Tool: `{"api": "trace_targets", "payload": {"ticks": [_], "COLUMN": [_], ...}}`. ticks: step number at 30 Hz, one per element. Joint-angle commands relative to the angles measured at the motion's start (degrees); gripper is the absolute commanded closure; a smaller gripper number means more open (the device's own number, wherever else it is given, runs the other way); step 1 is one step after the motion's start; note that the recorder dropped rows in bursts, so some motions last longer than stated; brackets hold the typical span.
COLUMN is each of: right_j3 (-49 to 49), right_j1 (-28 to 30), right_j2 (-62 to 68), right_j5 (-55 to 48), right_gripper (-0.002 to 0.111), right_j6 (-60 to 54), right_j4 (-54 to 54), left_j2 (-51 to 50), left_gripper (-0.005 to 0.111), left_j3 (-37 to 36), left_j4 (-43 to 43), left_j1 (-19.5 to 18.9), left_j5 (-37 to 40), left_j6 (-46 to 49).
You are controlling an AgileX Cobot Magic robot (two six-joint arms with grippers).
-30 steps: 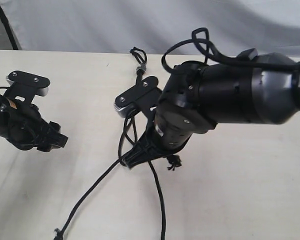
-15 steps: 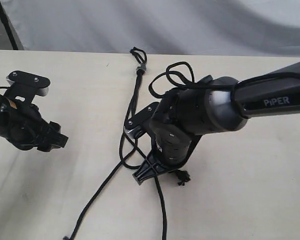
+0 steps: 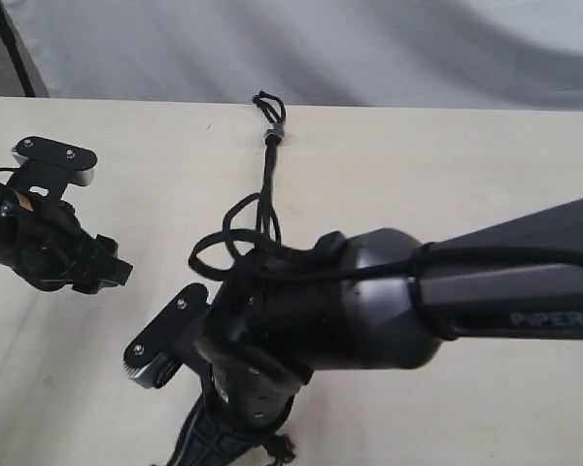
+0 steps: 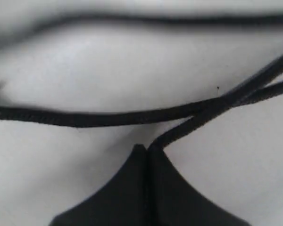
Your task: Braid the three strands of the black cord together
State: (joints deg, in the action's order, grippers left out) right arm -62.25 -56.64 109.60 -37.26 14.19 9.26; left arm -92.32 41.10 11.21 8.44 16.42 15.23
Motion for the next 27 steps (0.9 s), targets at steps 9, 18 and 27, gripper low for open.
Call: {"api": "trace_targets", "payload": {"ticks": [9, 18, 27], "right_j3": [0.32, 0.32, 0.32], "right_j1": [13.91, 19.07, 19.07], "right_j2": [-6.06, 1.52, 5.24], "right_j5": [-0.76, -0.60, 0.26], "right_gripper": [0.108, 0.108, 0.062], "right_j6": [-0.52, 2.91, 4.33], "right_j4": [0.46, 0.20, 3.46], "left_j2": [0.30, 0.30, 0.30], "left_gripper": [0.042, 0.042, 0.042], "left_j3": [-0.08, -0.08, -0.08], "left_j4": [0.50, 1.16, 1.18], "left_j1": [-0.29, -0.29, -0.29], "left_j5": [-0.01, 0.12, -0.05], "left_j6": [-0.32, -0.32, -0.32]}}
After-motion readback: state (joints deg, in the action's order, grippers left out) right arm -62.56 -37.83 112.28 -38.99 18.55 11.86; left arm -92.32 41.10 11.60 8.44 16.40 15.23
